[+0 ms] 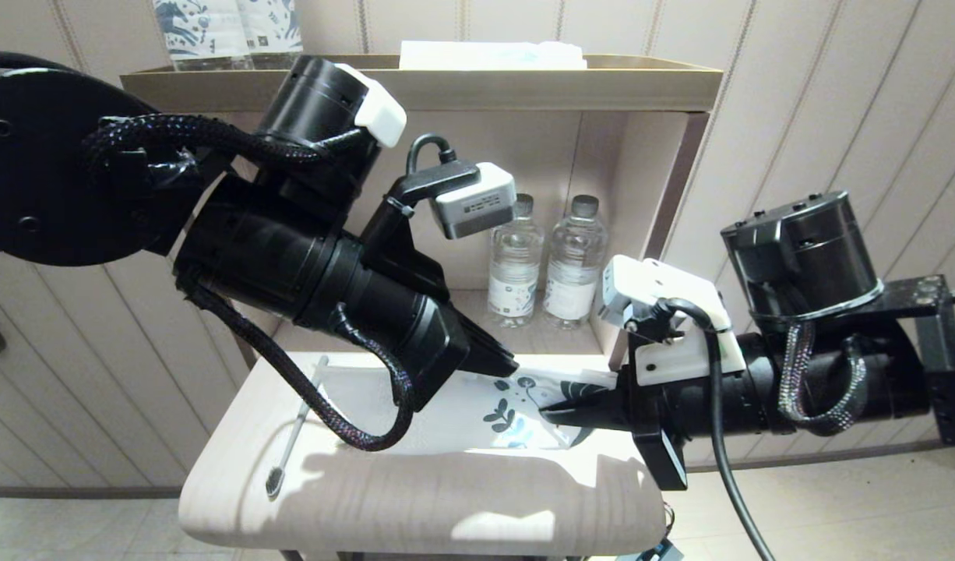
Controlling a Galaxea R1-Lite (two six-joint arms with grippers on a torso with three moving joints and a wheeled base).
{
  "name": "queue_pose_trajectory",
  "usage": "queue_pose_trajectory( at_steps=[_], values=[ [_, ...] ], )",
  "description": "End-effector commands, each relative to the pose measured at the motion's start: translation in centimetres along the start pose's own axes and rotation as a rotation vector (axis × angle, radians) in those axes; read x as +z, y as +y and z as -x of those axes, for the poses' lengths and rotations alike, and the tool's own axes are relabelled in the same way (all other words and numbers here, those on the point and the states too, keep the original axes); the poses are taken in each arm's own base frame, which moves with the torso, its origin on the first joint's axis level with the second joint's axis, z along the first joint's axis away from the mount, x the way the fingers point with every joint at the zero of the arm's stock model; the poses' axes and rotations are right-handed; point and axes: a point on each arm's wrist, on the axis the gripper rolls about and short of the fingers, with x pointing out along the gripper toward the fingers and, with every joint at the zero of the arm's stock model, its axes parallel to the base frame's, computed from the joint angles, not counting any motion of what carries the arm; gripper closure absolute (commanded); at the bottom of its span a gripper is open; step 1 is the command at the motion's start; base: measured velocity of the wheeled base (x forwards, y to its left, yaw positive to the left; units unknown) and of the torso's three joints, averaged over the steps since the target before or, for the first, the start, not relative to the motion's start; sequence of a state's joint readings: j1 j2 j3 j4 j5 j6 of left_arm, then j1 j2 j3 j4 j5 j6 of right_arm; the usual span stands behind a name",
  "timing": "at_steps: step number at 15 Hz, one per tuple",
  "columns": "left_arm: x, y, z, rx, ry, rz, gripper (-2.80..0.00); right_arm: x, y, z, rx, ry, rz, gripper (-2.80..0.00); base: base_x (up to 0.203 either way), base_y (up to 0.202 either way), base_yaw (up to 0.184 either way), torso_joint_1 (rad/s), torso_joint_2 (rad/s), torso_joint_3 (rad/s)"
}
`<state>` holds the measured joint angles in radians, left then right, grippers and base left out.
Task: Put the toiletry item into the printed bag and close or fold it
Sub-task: Open the storage bag
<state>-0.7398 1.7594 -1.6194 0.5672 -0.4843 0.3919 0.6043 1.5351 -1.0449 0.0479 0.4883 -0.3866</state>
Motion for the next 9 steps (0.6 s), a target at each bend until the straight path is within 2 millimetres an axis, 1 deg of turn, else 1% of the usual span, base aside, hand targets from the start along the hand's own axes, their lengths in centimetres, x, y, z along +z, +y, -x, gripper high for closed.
queue_pose_trajectory(
  at_steps=[1,5,9],
  values=[
    [-0.3,-0.2,0.5,0.001,0.001,0.0,0.0,0.0,0.1,0.1,0.002,-0.003,0.004,0.0,0.0,0.0,0.0,0.0,0.0,0.0],
    [-0.8,-0.1,0.6,0.008,0.015,0.013,0.0,0.0,0.1,0.2,0.002,-0.003,0.004,0.0,0.0,0.0,0.0,0.0,0.0,0.0],
    [-1.6,0.0,0.6,0.013,0.03,0.016,0.0,0.3,0.3,0.7,-0.004,-0.018,0.013,0.0,0.0,0.0,0.0,0.0,0.0,0.0]
  ],
)
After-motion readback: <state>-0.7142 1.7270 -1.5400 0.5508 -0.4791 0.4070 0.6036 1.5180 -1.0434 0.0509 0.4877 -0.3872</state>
